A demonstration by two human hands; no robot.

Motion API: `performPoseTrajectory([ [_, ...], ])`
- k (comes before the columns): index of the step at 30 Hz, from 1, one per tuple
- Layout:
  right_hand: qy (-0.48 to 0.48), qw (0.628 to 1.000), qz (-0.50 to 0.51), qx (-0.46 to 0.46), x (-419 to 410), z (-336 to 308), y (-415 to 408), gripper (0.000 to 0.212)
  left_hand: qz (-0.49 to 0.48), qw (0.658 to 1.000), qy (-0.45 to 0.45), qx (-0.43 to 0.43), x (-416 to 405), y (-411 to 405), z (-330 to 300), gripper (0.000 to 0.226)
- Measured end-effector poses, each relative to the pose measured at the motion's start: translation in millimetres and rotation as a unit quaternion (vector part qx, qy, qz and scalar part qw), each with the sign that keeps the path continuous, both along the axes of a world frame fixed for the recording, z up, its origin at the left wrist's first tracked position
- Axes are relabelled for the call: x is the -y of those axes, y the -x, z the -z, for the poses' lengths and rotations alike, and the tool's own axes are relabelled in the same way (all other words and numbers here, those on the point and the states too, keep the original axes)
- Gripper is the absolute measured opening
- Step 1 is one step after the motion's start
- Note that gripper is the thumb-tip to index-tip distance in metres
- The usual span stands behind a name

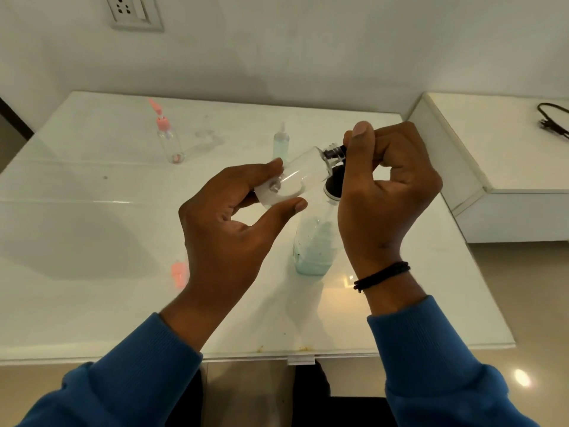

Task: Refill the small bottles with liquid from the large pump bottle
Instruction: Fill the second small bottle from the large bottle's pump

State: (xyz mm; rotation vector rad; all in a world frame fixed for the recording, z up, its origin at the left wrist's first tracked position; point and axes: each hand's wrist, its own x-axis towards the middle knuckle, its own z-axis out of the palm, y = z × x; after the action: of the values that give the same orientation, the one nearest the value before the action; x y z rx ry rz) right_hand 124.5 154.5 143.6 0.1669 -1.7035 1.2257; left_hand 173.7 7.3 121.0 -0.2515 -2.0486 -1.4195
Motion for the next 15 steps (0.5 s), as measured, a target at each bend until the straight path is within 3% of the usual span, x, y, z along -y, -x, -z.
performPoseTrajectory([
  [15,0.0,1.0,0.013,0.001,-0.2,-2.4,-2.2,0.033,0.001,1.0,0.006,0.0,-0.9,-0.2,-2.0,0.044],
])
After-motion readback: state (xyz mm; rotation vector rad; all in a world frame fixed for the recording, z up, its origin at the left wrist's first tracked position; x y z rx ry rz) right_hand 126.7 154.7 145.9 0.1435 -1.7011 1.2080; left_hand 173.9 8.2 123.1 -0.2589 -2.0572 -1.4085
